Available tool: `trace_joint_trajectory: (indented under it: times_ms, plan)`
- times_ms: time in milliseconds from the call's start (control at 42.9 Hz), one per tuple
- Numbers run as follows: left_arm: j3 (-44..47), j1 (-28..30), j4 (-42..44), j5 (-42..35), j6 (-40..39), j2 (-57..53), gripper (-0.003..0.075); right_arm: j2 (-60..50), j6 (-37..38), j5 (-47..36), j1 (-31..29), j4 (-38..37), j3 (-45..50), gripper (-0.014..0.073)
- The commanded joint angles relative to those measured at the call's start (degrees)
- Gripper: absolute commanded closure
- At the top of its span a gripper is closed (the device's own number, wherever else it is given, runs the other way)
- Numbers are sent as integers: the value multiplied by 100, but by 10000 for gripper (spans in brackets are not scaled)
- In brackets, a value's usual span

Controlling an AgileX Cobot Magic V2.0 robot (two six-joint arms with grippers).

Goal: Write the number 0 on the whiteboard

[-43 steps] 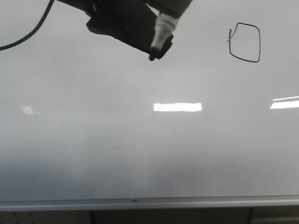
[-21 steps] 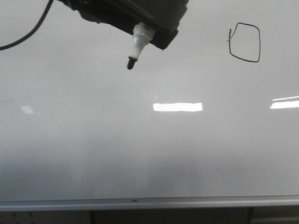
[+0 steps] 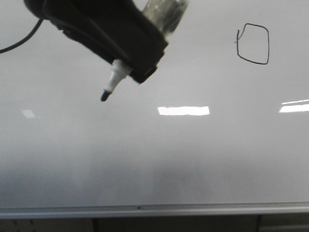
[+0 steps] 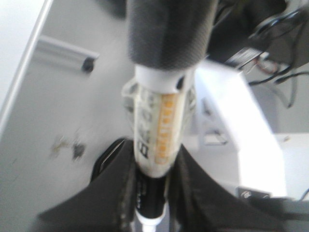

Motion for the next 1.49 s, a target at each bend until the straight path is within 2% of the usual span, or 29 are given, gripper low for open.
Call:
trace_joint_trajectory:
  times_ms: [0,186,256,350,513,652,816,955,1351,1398,1468]
  plan:
    - [-143,-17,407,-438,-473,-215,740,-449,-191,-375,-30,419,-159,181]
    - [-143,280,1814,-1417,-2227,-215,740,-1093,-81,-1247,-30,-174,-112,181]
    - [-143,618,2145,-1678,-2948,-215,740,-1387,10,-1670,-30,-378,25,183]
    - [-143,1254,2385,-1833,-3493,-215,739,-1897,10,-2382,-30,-473,440,226]
    - [-143,2329,2412,-1857,-3631,-215,739,-2750,1,-3432,-30,-573,1365,297]
    - [-143,3122,2455,-1903,-3631,-207,739,-3466,-43,-3918,-30,-684,2034,351]
    - [-133,3770,2563,-2207,-3631,-105,739,-4156,-61,-4021,-30,-684,2473,518]
    - [-133,3900,2563,-2465,-3631,260,739,-4492,-61,-4021,-30,-684,2575,664]
    - [-133,3900,2563,-3148,-3586,1013,736,-4599,-61,-4010,-30,-684,2575,663]
    - [-133,3900,2563,-3197,-3576,1039,723,-4599,-61,-4010,-30,-684,2575,663]
    - [-133,3900,2563,-3275,-3576,1080,656,-4599,-61,-4010,-30,-684,2575,663]
